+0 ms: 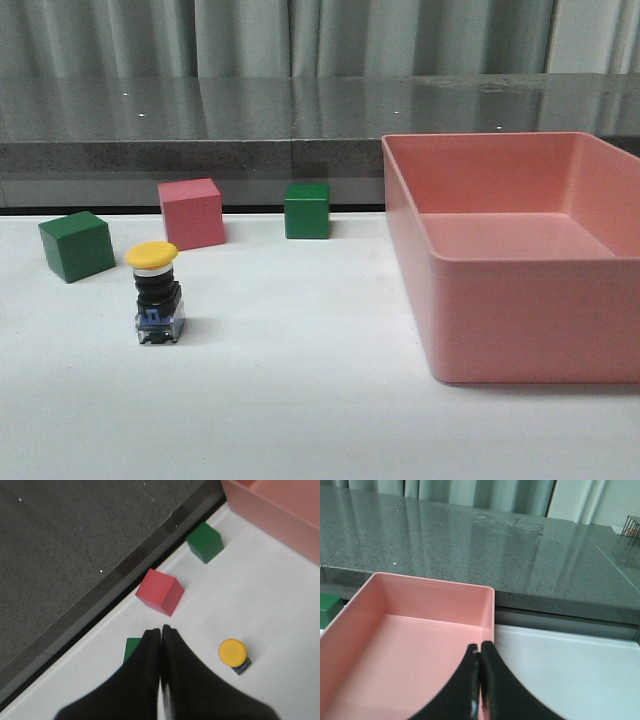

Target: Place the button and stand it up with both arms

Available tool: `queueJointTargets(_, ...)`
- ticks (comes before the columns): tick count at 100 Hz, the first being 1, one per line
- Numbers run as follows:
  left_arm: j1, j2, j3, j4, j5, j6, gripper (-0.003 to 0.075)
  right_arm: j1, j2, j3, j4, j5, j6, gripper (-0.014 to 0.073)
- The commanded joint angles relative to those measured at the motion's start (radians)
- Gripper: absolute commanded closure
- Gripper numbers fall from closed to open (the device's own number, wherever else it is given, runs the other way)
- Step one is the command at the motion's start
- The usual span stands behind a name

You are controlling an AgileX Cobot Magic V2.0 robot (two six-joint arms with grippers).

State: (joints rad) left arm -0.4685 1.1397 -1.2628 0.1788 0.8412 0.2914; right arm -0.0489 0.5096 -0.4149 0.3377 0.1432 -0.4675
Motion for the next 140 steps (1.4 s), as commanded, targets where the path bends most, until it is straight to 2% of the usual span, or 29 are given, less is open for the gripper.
queueJointTargets(1,0.009,-0.136,0.136,-0.052,-0.228,-0.017,0.0739,-0.006,0.000,-0.028,0.009,-0.077,0.001,0.0651)
queueJointTargets(26,0.009,-0.430,0.618,-0.179,-0.622,-0.024,0.0739,-0.006,0.000,-0.028,0.009,-0.077,0.001,0.0651)
queueJointTargets(40,0.009,-0.534,0.789,-0.213,-0.771,-0.024,0.0739,-0.006,0.000,-0.028,0.009,-0.077,0.001,0.0651)
queueJointTargets(61,0.011,-0.570,0.889,-0.209,-0.828,-0.021,0.0739,-0.006,0.000,-0.028,0.009,-0.077,0.001,0.0651)
queueJointTargets(104,0.018,-0.570,0.911,-0.206,-0.832,-0.021,0.0739,-0.006,0.000,-0.028,0.009,-0.077,0.001,0.0651)
queueJointTargets(123,0.162,-0.600,0.989,-0.202,-0.910,-0.067,0.0739,-0.006,0.000,-0.028,0.009,-0.077,0.001,0.0651)
queueJointTargets(140,0.319,-0.752,1.084,-0.179,-0.910,-0.134,0.0739,-0.006,0.000,-0.028,0.009,-0.077,0.001,0.0651)
